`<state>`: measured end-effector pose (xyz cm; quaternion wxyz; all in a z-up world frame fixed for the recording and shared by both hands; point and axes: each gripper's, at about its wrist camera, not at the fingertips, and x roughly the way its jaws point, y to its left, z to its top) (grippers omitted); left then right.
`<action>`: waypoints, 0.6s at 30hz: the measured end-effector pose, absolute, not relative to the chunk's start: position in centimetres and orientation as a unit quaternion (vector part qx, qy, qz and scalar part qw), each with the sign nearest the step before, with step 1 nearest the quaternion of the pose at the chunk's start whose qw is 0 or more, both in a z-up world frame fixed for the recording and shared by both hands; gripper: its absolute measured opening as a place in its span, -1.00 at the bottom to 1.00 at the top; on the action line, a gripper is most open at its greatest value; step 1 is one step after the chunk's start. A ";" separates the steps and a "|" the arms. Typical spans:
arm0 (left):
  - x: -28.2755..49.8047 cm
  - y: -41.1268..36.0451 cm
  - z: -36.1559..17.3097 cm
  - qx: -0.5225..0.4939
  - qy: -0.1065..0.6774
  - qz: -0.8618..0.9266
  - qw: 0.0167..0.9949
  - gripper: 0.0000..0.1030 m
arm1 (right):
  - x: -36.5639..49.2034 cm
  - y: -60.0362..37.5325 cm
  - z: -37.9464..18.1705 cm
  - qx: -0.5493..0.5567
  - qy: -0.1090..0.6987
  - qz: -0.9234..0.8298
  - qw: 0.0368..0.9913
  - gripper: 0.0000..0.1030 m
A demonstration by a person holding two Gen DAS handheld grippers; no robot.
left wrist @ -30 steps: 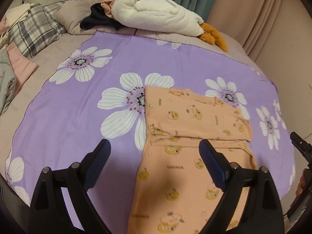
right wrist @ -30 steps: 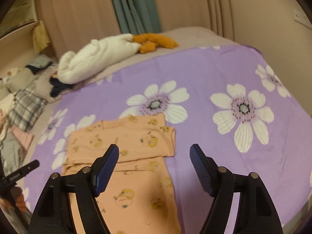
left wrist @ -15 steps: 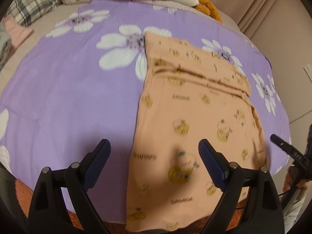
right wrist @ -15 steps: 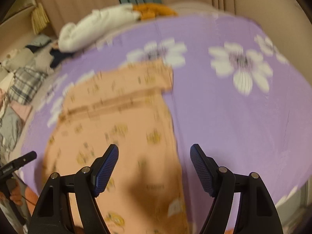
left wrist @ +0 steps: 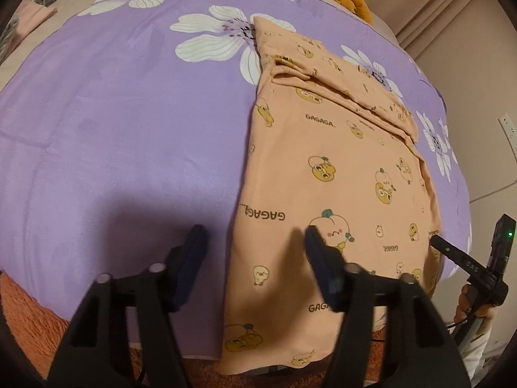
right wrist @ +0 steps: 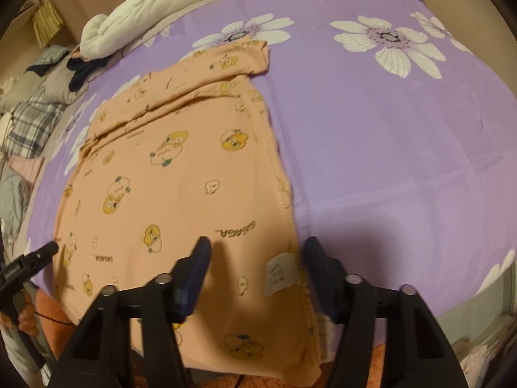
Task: Fold small clothes
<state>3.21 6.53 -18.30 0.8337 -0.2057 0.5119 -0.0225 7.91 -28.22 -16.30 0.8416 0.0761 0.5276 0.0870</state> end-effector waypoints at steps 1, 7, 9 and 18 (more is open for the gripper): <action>3.3 6.3 -18.4 -0.202 0.516 -0.025 0.832 -0.13 | 8.0 -28.0 -16.5 0.071 0.527 0.083 0.843 -0.15; 4.2 4.6 -18.3 -0.183 0.522 -0.057 0.831 -0.87 | 8.7 -27.2 -16.5 0.070 0.519 0.094 0.847 -0.87; 4.3 4.6 -17.7 -0.188 0.517 -0.060 0.833 -0.88 | 8.8 -27.0 -16.0 0.072 0.512 0.100 0.850 -0.87; 6.2 5.0 -11.7 -0.186 0.437 -0.083 0.876 -0.89 | 11.3 -27.7 -10.8 0.096 0.440 0.127 0.884 -0.88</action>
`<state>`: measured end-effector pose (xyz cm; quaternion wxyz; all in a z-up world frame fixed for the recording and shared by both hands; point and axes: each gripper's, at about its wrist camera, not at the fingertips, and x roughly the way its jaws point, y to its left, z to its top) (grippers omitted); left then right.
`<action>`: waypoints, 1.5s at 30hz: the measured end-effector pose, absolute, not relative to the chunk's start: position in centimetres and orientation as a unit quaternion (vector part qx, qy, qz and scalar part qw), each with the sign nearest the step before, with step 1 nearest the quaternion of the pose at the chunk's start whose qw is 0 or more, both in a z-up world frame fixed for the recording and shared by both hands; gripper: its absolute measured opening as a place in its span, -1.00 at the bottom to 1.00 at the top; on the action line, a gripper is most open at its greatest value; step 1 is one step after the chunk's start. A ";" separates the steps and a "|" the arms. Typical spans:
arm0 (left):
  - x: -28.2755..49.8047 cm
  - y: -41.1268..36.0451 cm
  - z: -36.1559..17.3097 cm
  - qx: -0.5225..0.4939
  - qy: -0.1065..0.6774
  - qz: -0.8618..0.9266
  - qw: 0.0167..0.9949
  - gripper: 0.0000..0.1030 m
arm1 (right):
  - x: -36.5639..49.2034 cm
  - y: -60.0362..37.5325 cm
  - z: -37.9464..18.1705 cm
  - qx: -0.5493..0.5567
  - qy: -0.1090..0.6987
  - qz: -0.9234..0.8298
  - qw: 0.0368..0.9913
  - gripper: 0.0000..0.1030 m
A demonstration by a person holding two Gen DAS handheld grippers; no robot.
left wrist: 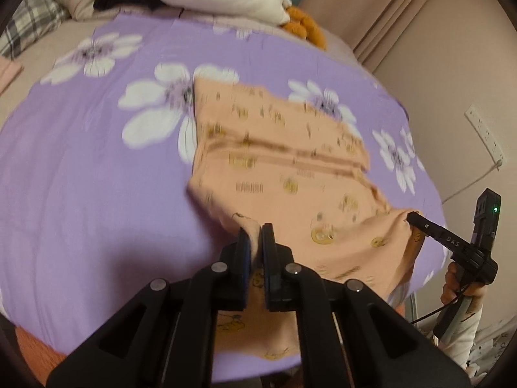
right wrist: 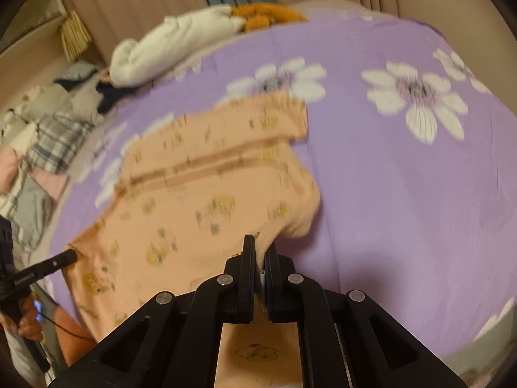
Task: Fold small clothes
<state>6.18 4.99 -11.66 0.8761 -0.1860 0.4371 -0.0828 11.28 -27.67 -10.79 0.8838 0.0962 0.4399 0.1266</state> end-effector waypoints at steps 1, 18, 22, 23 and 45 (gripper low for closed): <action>6.9 5.1 -11.5 -0.186 0.435 -0.076 0.878 -0.89 | 11.9 -27.7 -10.4 0.093 0.433 0.118 0.889 -0.88; 15.6 5.9 -18.6 -0.172 0.495 -0.013 0.852 -0.84 | 19.5 -28.9 -16.8 0.142 0.496 0.084 0.853 -0.88; 15.2 6.3 -18.0 -0.179 0.497 -0.011 0.849 -0.83 | 19.0 -29.3 -16.4 0.145 0.501 0.085 0.849 -0.88; 15.1 6.3 -17.8 -0.181 0.497 -0.012 0.848 -0.81 | 18.8 -29.5 -16.2 0.147 0.502 0.085 0.848 -0.86; 5.7 6.4 -17.9 -0.226 0.510 -0.048 0.829 0.03 | 10.8 -32.5 -16.4 0.139 0.525 0.082 0.836 -0.25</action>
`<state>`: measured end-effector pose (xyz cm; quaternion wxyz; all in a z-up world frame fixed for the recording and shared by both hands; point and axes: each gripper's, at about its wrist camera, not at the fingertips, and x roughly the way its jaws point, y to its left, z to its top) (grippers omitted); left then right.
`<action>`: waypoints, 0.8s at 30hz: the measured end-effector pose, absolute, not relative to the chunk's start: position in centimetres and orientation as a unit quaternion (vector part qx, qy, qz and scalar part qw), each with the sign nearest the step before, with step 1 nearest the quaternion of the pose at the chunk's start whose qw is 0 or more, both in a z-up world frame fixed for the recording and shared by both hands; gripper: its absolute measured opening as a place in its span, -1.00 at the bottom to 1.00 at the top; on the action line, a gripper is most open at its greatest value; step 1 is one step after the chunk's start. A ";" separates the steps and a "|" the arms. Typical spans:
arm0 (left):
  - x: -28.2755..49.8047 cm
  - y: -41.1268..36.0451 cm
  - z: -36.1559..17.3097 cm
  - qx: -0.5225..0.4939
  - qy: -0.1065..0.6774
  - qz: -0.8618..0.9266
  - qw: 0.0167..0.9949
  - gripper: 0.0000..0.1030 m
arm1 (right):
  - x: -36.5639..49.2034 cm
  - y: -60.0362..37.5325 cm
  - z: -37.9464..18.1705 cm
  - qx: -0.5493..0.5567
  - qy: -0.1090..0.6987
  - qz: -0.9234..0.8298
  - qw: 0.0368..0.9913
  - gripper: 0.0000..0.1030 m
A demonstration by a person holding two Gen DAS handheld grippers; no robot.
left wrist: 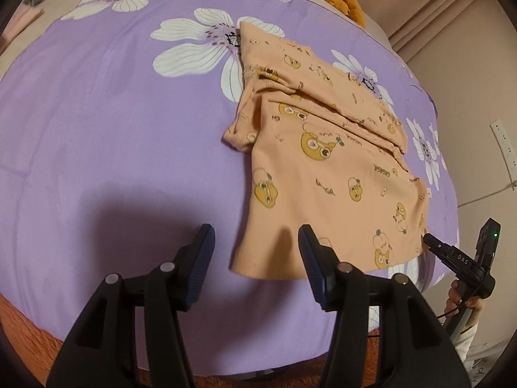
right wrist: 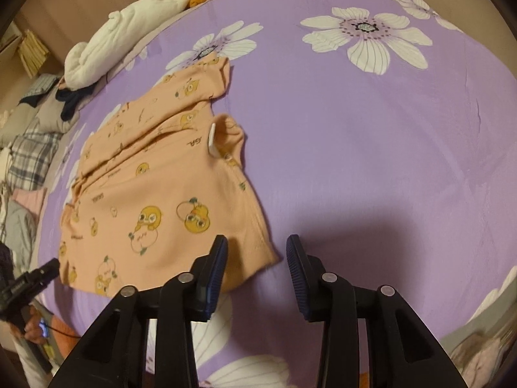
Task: Fold small clothes
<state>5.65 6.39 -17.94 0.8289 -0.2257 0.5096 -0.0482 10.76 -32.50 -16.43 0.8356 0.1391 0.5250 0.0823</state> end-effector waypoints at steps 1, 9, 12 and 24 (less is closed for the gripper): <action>5.5 6.3 -18.0 -0.226 0.510 -0.050 0.828 0.01 | 10.7 -32.4 -16.4 0.139 0.524 0.084 0.836 -0.25; 5.2 5.2 -18.9 -0.211 0.515 -0.060 0.829 -0.71 | 10.6 -30.7 -17.4 0.131 0.526 0.104 0.834 -0.80; 5.2 5.3 -18.6 -0.223 0.511 -0.064 0.828 -0.84 | 10.4 -30.3 -16.8 0.129 0.519 0.111 0.837 -0.82; 4.1 5.7 -10.4 -0.241 0.417 -0.096 0.871 -0.86 | 9.0 -31.0 -9.2 0.167 0.431 0.155 0.873 -0.83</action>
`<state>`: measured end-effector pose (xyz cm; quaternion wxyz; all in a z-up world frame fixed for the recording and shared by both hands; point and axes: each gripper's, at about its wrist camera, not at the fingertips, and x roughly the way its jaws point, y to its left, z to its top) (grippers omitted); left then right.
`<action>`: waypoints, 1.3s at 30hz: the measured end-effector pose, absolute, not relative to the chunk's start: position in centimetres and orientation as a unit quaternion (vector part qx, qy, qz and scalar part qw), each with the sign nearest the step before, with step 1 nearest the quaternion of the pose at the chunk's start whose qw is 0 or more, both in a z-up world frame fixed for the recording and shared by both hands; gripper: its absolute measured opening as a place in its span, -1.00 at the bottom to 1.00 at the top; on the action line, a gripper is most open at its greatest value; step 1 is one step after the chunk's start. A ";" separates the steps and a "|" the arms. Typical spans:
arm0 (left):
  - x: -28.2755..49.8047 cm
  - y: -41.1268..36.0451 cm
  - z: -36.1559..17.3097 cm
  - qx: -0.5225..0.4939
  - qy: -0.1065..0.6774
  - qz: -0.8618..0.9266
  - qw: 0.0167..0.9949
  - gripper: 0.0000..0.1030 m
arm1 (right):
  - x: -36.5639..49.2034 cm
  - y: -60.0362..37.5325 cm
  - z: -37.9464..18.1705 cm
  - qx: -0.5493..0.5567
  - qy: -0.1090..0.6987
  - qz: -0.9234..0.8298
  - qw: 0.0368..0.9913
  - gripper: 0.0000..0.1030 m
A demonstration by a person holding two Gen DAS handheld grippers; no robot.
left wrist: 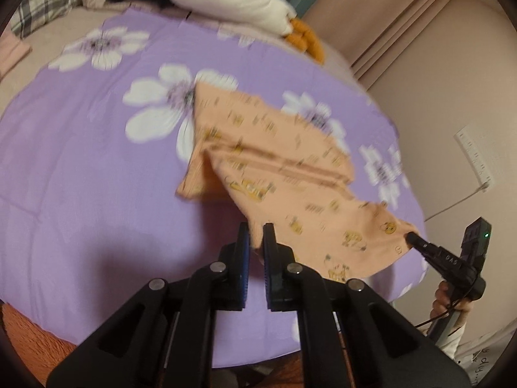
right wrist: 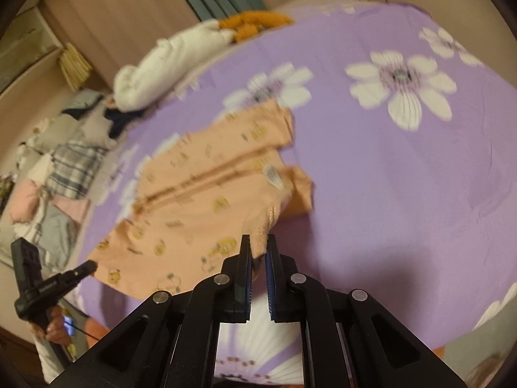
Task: Fold small clothes
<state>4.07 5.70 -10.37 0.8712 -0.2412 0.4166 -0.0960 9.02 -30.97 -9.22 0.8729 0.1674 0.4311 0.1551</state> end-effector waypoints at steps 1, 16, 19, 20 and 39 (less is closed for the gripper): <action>3.8 5.9 -9.3 -0.246 0.403 -0.102 0.876 -0.86 | 8.8 -31.0 -8.4 0.169 0.421 0.158 0.877 -0.83; 2.5 7.0 -5.3 -0.235 0.358 -0.117 0.896 -0.94 | 7.5 -30.8 -3.7 0.184 0.351 0.174 0.902 -0.83; 2.9 6.6 -8.3 -0.230 0.409 -0.111 0.876 -0.90 | 7.7 -30.7 -4.6 0.184 0.362 0.163 0.899 -0.83; 2.8 6.5 -9.1 -0.231 0.421 -0.107 0.870 -0.89 | 7.8 -30.8 -4.8 0.185 0.365 0.159 0.898 -0.83; 1.7 2.0 -18.9 -0.257 0.575 -0.160 0.760 -0.07 | 7.8 -31.0 -6.4 0.193 0.389 0.147 0.889 -0.83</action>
